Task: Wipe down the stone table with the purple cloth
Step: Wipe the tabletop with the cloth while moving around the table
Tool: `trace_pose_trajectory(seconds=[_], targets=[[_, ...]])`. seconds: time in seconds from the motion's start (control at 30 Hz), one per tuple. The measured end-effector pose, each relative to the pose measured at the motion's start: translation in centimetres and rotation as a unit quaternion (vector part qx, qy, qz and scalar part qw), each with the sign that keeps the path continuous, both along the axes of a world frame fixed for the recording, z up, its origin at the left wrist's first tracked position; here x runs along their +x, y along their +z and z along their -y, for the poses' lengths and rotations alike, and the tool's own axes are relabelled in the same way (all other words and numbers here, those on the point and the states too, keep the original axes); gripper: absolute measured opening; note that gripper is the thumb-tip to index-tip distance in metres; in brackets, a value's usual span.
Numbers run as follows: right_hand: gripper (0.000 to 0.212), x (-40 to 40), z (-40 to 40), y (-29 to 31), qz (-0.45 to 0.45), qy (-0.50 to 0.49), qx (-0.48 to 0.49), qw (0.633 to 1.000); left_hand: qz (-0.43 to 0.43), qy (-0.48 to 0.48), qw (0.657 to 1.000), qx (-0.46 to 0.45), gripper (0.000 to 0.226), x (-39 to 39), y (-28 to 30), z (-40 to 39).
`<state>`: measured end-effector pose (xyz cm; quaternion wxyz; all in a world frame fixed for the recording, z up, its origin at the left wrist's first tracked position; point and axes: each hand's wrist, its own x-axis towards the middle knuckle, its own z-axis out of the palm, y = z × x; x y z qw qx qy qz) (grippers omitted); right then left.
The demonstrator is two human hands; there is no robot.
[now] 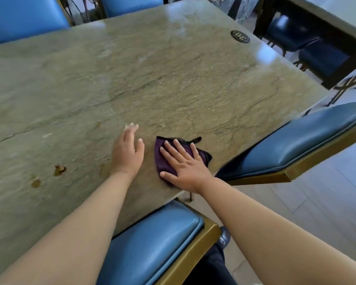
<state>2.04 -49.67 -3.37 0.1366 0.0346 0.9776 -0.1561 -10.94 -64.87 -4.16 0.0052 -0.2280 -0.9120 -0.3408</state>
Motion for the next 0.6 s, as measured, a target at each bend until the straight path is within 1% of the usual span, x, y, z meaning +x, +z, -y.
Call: trace_pose_trajectory(seconds=[0.03,0.07,0.13,0.2,0.27,0.37,0.47,0.53,0.6], targets=[[0.068,-0.5,-0.1,0.0,-0.001,0.003,0.001,1.0,-0.025,0.013,0.999,-0.045,0.058,-0.9,-0.1,1.3],[0.067,-1.2,-0.3,-0.1,-0.002,0.0,0.007,1.0,-0.026,0.032,0.995,-0.096,0.055,-1.5,-0.2,2.7],[0.067,-2.9,-0.4,-0.3,-0.004,-0.025,0.02,0.999,0.009,0.076,0.982,-0.174,0.052,-2.3,-0.8,4.9],[0.068,-5.0,-0.4,-0.5,-0.007,-0.068,0.025,0.997,0.017,0.085,0.976,-0.201,0.055,-2.3,-1.4,6.2],[0.068,-7.5,-0.3,-0.6,-0.005,-0.105,0.029,0.994,0.001,0.066,0.972,-0.226,0.064,-2.0,-1.7,6.5],[0.069,-11.3,0.2,-0.8,-0.004,-0.137,0.037,0.99,-0.025,0.067,0.97,-0.232,0.078,-2.1,-1.9,6.2],[0.069,-15.3,1.7,-1.0,-0.002,-0.131,0.037,0.991,-0.031,0.064,0.972,-0.223,0.078,-2.1,-2.0,6.4],[0.068,-17.2,3.3,-0.9,-0.007,-0.098,0.037,0.994,-0.032,0.063,0.976,-0.205,0.077,-2.0,-1.9,6.4],[0.066,-17.7,4.9,-0.6,-0.016,-0.029,0.043,0.999,-0.028,0.071,0.983,-0.169,0.075,-2.1,-1.6,6.5]])
